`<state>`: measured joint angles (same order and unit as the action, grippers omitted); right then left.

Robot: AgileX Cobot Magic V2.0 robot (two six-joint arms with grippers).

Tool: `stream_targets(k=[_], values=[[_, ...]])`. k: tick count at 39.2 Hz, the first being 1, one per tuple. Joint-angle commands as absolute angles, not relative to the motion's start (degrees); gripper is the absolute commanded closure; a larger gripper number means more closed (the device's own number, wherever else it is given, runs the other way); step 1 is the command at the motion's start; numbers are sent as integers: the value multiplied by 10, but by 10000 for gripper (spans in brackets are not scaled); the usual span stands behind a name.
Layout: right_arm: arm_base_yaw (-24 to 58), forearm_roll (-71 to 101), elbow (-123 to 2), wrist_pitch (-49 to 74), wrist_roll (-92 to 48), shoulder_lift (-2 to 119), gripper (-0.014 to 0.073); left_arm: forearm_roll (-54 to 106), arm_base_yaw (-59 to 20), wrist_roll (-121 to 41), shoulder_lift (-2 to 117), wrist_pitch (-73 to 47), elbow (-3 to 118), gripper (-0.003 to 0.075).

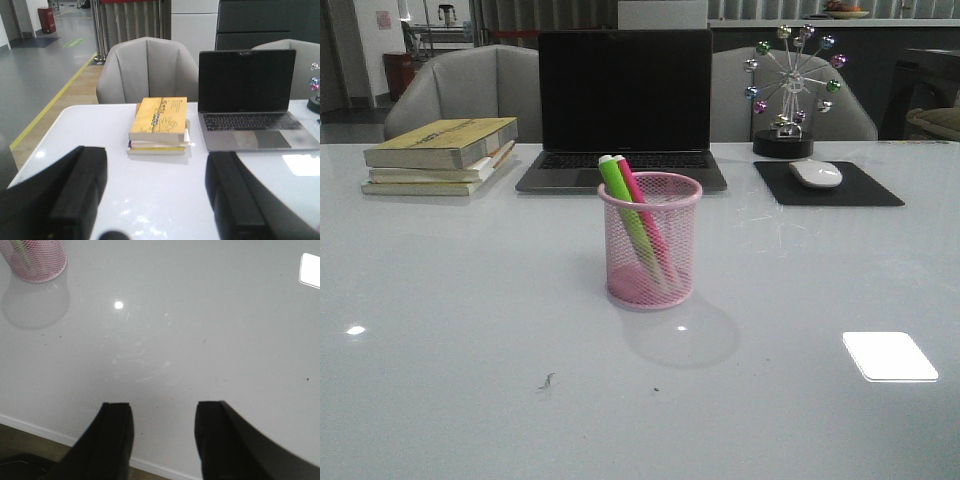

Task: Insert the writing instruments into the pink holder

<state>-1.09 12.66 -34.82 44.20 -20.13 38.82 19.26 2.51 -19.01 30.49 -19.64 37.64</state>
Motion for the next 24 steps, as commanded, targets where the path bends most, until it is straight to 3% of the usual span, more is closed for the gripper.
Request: stream_targets(k=[1,16,24], values=[[-15,128,-364,405,-206,386,177,200,27,-190,282,-172,367,231],[-15,139,-364,403,-184,386,194,262,27,-190,272,-192,349,231],[-15,140,-364,403,-160,386,415,266,27,-190,272,-199,349,231]])
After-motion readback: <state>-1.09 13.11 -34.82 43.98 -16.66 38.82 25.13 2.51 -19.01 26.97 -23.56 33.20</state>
